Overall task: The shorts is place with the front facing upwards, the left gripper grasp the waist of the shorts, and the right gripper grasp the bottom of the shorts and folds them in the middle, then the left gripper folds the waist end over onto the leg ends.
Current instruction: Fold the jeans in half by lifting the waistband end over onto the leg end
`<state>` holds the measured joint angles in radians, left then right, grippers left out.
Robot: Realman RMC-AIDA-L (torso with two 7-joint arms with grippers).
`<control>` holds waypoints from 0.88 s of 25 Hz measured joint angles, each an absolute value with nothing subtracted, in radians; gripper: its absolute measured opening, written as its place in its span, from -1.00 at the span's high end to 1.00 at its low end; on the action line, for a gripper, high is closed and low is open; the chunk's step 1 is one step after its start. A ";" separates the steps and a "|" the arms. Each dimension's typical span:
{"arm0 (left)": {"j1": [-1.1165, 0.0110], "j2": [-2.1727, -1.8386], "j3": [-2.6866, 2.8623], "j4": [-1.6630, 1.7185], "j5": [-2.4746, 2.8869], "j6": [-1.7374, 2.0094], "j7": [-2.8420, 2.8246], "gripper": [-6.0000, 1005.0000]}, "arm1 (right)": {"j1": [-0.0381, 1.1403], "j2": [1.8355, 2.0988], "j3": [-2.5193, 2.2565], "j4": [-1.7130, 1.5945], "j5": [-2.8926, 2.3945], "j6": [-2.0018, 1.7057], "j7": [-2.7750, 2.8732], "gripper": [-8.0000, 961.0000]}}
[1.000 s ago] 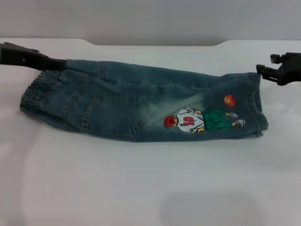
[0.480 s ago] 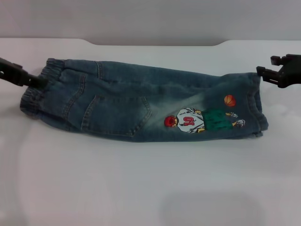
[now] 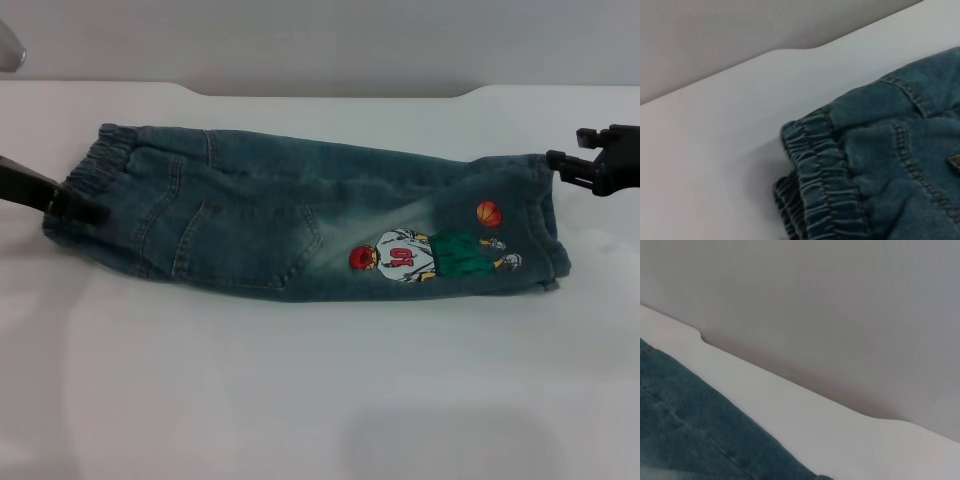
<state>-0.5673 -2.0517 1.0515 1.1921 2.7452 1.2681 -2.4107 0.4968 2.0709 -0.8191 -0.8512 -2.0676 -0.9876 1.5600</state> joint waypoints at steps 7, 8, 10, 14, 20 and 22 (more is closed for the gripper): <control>-0.576 -2.049 1.044 1.148 2.771 1.223 -2.411 -0.59 | 0.490 2.071 -0.819 -0.851 -2.068 -0.996 1.560 -0.06; -0.576 -2.049 1.043 1.148 2.774 1.223 -2.411 -0.59 | 0.489 2.071 -0.819 -0.850 -2.068 -0.997 1.560 -0.06; -0.577 -2.049 1.042 1.148 2.786 1.221 -2.412 -0.58 | 0.489 2.071 -0.819 -0.849 -2.068 -0.998 1.560 -0.06; -0.577 -2.043 1.041 1.146 2.797 1.222 -2.413 -0.57 | 0.489 2.072 -0.819 -0.846 -2.068 -0.999 1.560 -0.06; -0.580 -2.040 1.041 1.125 2.814 1.211 -2.415 -0.54 | 0.489 2.072 -0.821 -0.843 -2.068 -1.000 1.560 -0.06; -0.586 -2.038 1.042 1.103 2.816 1.200 -2.416 -0.53 | 0.489 2.072 -0.821 -0.842 -2.068 -1.000 1.560 -0.06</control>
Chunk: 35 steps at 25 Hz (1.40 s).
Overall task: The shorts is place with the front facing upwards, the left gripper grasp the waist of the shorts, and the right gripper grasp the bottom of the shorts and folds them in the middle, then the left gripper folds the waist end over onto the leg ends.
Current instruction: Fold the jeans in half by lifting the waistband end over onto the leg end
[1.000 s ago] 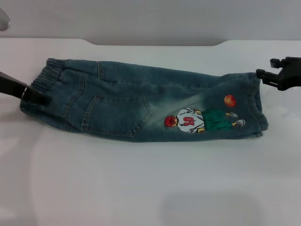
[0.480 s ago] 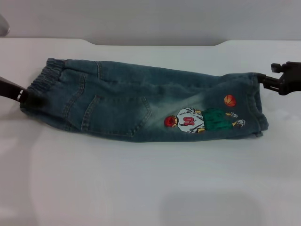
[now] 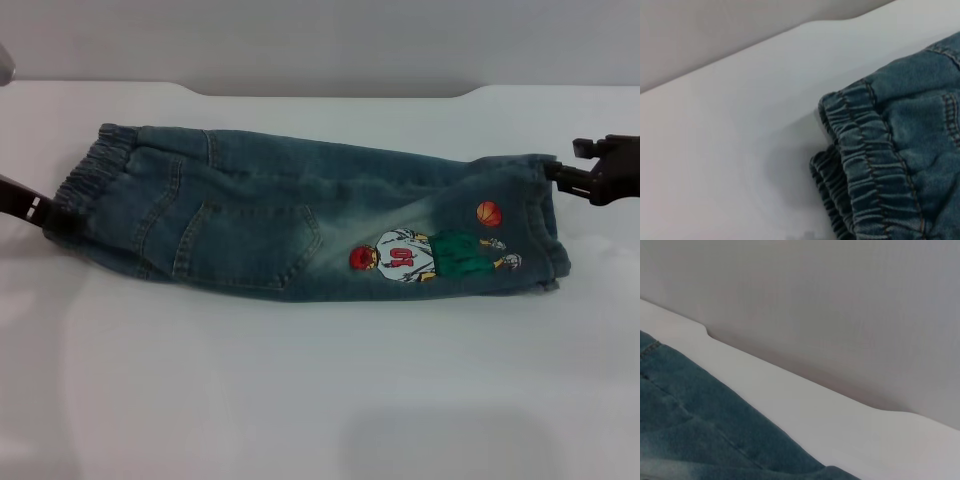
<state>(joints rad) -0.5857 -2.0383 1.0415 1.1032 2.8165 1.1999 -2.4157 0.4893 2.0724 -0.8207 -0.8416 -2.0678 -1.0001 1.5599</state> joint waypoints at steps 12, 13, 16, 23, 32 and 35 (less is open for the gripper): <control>-0.643 -2.035 1.041 1.011 2.819 1.161 -2.410 -0.48 | 0.496 2.072 -0.821 -0.839 -2.066 -0.992 1.560 -0.06; -0.645 -2.035 1.042 1.009 2.819 1.161 -2.409 -0.48 | 0.496 2.072 -0.821 -0.839 -2.064 -0.992 1.560 -0.06; -0.648 -2.035 1.046 1.003 2.822 1.161 -2.406 -0.47 | 0.497 2.072 -0.820 -0.839 -2.057 -0.992 1.560 -0.06; -0.657 -2.038 1.046 1.000 2.875 1.182 -2.412 -0.44 | 0.499 2.072 -0.820 -0.839 -2.054 -0.990 1.560 -0.06; -0.635 -2.048 1.050 1.046 2.889 1.173 -2.399 0.03 | 0.505 2.072 -0.816 -0.831 -2.042 -0.983 1.560 -0.06; -0.635 -2.047 1.050 1.044 2.889 1.174 -2.395 0.24 | 0.502 2.071 -0.817 -0.830 -2.027 -0.983 1.560 -0.06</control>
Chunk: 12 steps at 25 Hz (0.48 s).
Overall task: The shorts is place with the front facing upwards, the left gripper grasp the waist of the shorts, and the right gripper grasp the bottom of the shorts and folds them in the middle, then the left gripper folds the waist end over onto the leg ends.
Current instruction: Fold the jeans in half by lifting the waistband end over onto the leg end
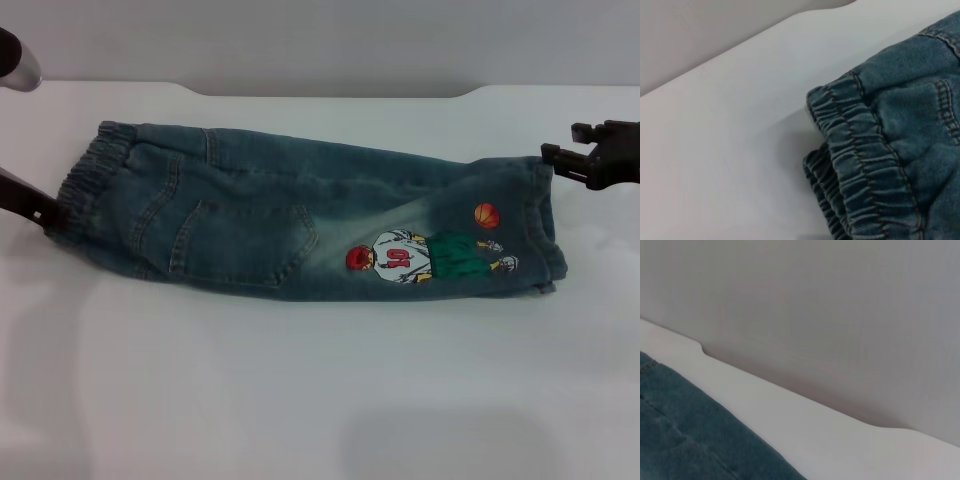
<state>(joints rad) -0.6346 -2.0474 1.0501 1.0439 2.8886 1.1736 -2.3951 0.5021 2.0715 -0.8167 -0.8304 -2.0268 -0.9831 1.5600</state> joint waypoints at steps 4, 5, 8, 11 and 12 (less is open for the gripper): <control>-0.632 -2.047 1.051 1.043 2.889 1.177 -2.388 0.59 | 0.502 2.071 -0.818 -0.830 -2.025 -0.983 1.560 -0.06; -0.632 -2.047 1.051 1.043 2.889 1.178 -2.388 0.74 | 0.502 2.071 -0.819 -0.830 -2.025 -0.983 1.560 -0.06; -0.631 -2.048 1.052 1.042 2.889 1.178 -2.387 0.91 | 0.503 2.071 -0.819 -0.830 -2.025 -0.983 1.560 -0.06; -0.631 -2.048 1.052 1.042 2.888 1.179 -2.387 0.94 | 0.503 2.071 -0.819 -0.830 -2.025 -0.983 1.560 -0.06; -0.631 -2.048 1.052 1.042 2.888 1.181 -2.387 0.94 | 0.502 2.071 -0.819 -0.830 -2.025 -0.983 1.560 -0.06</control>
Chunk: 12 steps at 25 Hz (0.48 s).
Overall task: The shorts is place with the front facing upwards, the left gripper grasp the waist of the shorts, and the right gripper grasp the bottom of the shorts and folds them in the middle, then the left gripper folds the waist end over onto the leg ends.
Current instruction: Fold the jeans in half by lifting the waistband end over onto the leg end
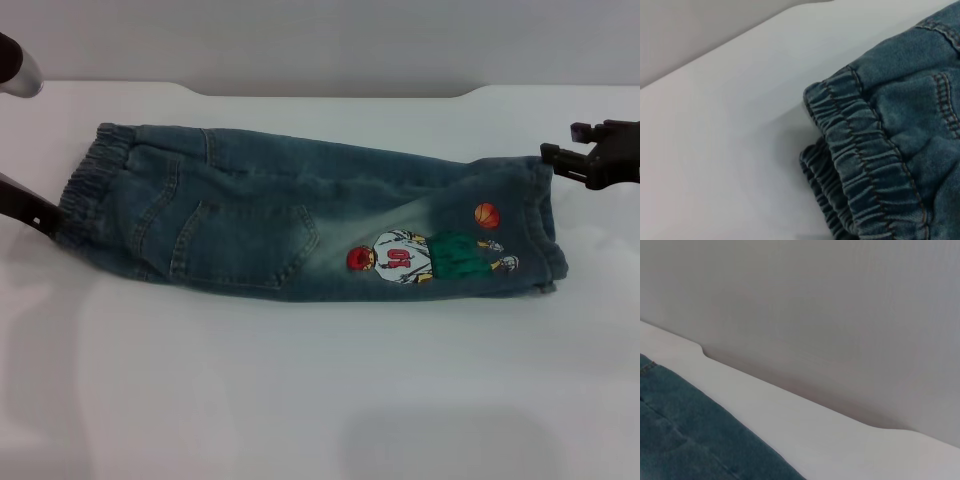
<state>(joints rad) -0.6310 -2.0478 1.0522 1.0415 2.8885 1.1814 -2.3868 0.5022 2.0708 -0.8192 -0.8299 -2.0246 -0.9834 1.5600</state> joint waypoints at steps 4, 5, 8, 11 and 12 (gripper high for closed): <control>-0.634 -2.048 1.052 1.041 2.888 1.192 -2.387 0.98 | 0.499 2.072 -0.819 -0.830 -2.025 -0.984 1.560 -0.06; -0.637 -2.048 1.052 1.042 2.888 1.199 -2.390 0.99 | 0.499 2.072 -0.820 -0.830 -2.025 -0.984 1.560 -0.06; -0.640 -2.048 1.049 1.051 2.888 1.204 -2.400 0.95 | 0.497 2.072 -0.821 -0.829 -2.025 -0.986 1.560 -0.06; -0.640 -2.047 1.050 1.055 2.889 1.207 -2.401 0.92 | 0.495 2.072 -0.821 -0.828 -2.025 -0.986 1.560 -0.06; -0.643 -2.044 1.051 1.056 2.889 1.215 -2.397 0.91 | 0.494 2.072 -0.821 -0.828 -2.025 -0.986 1.560 -0.06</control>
